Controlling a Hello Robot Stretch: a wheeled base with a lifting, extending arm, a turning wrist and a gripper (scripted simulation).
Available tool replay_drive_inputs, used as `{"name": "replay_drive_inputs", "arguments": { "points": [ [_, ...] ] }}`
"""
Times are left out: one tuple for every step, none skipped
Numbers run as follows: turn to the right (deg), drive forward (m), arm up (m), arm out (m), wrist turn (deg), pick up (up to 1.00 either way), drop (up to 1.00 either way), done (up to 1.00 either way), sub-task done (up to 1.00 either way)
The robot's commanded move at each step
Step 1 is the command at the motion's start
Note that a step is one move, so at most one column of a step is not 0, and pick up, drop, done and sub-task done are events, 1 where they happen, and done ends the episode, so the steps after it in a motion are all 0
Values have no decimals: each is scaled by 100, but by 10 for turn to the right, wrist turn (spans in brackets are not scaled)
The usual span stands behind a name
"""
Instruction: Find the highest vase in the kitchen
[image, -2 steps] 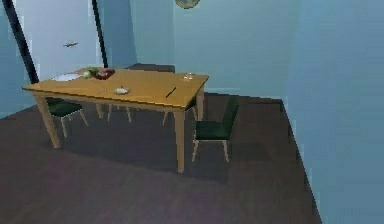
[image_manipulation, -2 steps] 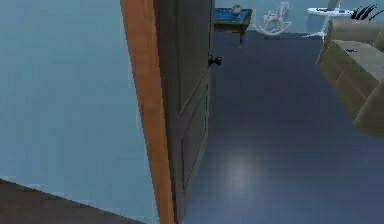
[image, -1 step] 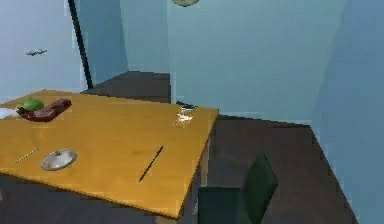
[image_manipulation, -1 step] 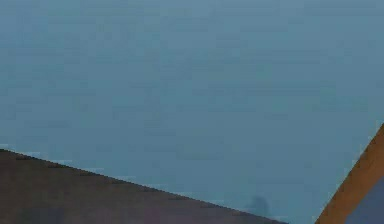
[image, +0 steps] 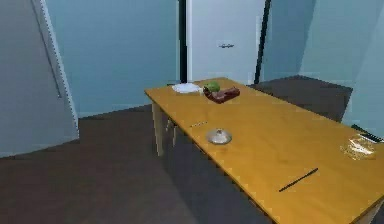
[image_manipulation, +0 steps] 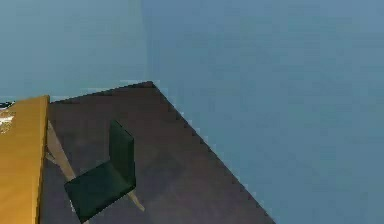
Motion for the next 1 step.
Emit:
{"name": "replay_drive_inputs", "arguments": {
  "points": [
    [-450, 0, 0, 0, 0, 0, 0, 0, 0]
  ]
}}
